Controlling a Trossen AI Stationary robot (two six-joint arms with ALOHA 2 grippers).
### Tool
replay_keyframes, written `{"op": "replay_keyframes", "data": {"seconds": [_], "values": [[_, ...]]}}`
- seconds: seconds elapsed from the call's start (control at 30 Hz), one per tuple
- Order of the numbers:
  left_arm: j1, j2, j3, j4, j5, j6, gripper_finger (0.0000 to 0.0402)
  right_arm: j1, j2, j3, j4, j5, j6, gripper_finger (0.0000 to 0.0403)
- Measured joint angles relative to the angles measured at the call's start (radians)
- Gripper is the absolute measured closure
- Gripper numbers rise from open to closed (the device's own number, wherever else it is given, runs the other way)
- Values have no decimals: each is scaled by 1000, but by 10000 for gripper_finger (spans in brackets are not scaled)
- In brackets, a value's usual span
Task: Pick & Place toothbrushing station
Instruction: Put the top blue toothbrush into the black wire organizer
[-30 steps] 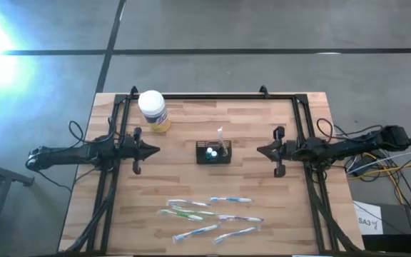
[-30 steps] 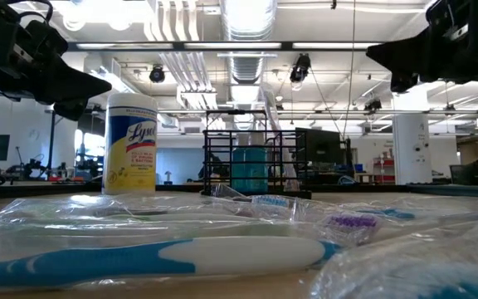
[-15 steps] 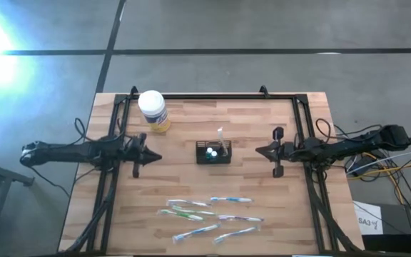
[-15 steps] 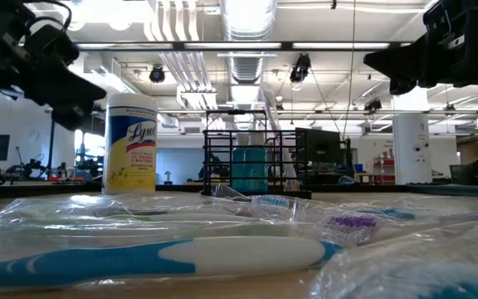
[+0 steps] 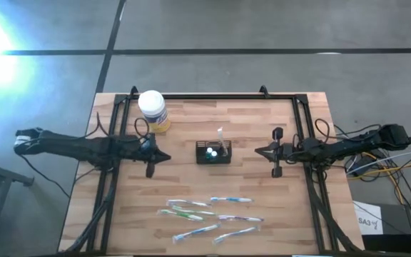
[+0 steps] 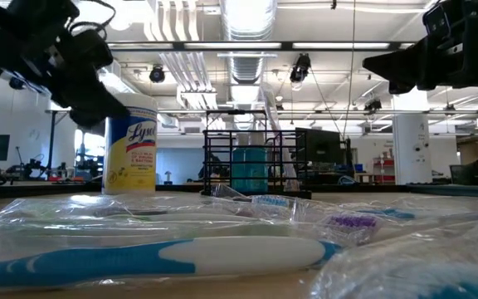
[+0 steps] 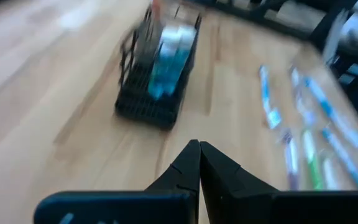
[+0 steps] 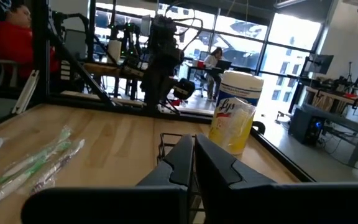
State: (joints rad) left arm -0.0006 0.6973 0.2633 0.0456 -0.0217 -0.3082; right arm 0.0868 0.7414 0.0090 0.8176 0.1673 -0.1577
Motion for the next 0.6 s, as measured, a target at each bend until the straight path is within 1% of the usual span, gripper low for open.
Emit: {"op": "replay_keyframes", "data": {"seconds": [0.07, 0.13, 0.2, 0.23, 0.37, 0.5, 0.6], "values": [[-3, 15, 6, 50, 0, 6, 392, 1, 0, 2, 4, -1, 1, 390], [-4, 21, 2, 52, 0, 20, 392, 13, 6, 27, -17, -4, 26, 390], [-7, 19, 2, 56, -1, 31, 392, 34, 20, 79, -103, -5, 54, 390], [-8, 13, 2, 60, -1, 40, 392, 47, 30, 120, -175, -5, 62, 390], [-8, 8, 2, 57, -3, 51, 392, 104, 94, 329, -565, -7, 132, 390], [-8, 7, 2, 57, -2, 53, 392, 159, 197, 538, -953, -8, 273, 390], [-8, 8, 2, 58, 2, 69, 392, 193, 288, 665, -1175, -11, 393, 390]]}}
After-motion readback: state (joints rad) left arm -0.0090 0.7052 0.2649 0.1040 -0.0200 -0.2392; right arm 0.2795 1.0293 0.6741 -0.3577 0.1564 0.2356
